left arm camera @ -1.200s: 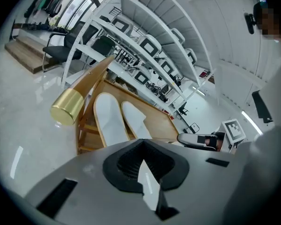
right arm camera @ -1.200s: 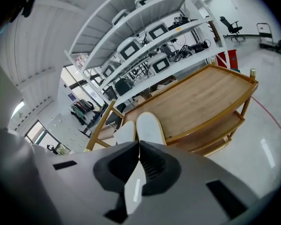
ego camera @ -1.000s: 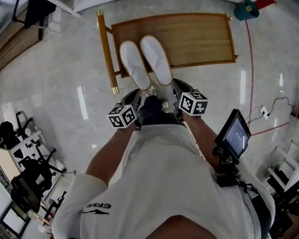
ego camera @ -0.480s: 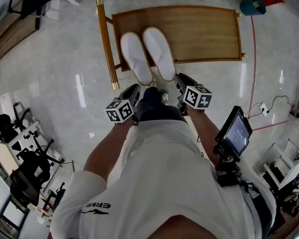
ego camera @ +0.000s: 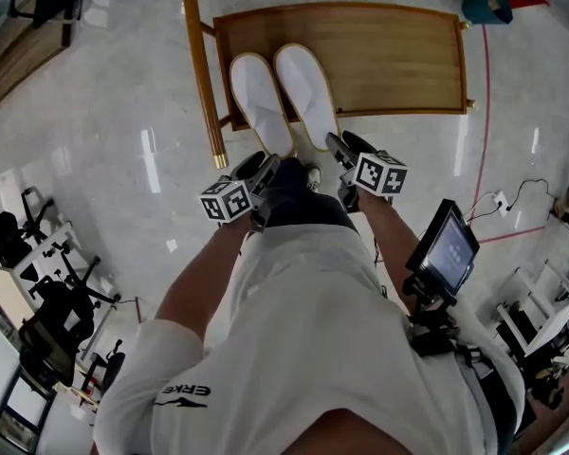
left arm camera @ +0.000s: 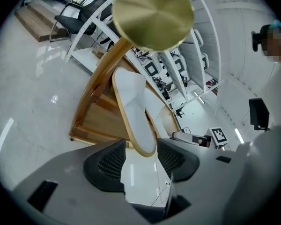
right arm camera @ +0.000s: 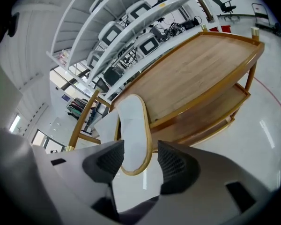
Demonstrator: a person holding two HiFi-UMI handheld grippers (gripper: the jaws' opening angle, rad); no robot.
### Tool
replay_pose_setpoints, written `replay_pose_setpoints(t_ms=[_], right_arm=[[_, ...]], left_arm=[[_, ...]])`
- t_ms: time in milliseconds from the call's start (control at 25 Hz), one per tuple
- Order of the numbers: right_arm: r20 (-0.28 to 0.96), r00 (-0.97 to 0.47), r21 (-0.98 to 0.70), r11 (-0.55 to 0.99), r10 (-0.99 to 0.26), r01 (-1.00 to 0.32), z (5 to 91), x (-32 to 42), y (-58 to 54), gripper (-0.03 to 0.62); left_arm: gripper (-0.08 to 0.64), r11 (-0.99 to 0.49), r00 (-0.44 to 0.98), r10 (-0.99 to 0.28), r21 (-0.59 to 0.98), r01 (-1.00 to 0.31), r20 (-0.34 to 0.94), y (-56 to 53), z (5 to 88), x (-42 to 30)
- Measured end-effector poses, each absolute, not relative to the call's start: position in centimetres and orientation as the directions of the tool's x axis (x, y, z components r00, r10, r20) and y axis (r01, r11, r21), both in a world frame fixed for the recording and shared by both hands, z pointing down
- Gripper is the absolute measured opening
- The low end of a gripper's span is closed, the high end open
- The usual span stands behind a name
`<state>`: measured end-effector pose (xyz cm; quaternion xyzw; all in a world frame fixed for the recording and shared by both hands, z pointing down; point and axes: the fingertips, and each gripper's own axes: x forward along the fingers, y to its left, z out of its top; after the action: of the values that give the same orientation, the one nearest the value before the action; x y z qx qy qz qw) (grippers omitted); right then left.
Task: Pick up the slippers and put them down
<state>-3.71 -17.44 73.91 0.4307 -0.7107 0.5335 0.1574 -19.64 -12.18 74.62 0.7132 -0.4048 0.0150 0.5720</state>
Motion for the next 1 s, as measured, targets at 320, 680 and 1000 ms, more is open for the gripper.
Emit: replay_pose_setpoints(t_ms=[320, 680, 1000], right_arm=[[0.677, -0.610, -0.653, 0.046, -0.410, -0.756, 75.0, -4.9, -17.9, 0.206], [0.650, -0.657, -0.700, 0.033, -0.382, -0.713, 75.6, -6.5, -18.2, 0.206], [0.642, -0.670, -0.709, 0.042, -0.373, -0.704, 75.3, -7.0, -18.2, 0.156]], left_arm=[[0.225, -0.003, 0.713, -0.532, 0.841, -0.542, 0.457, -13.4, 75.9, -18.4], [0.224, 0.023, 0.714, -0.522, 0.844, -0.535, 0.467, -14.6, 76.5, -18.2], [0.134, 0.024, 0.720, -0.520, 0.850, -0.526, 0.460, -14.5, 76.1, -18.3]])
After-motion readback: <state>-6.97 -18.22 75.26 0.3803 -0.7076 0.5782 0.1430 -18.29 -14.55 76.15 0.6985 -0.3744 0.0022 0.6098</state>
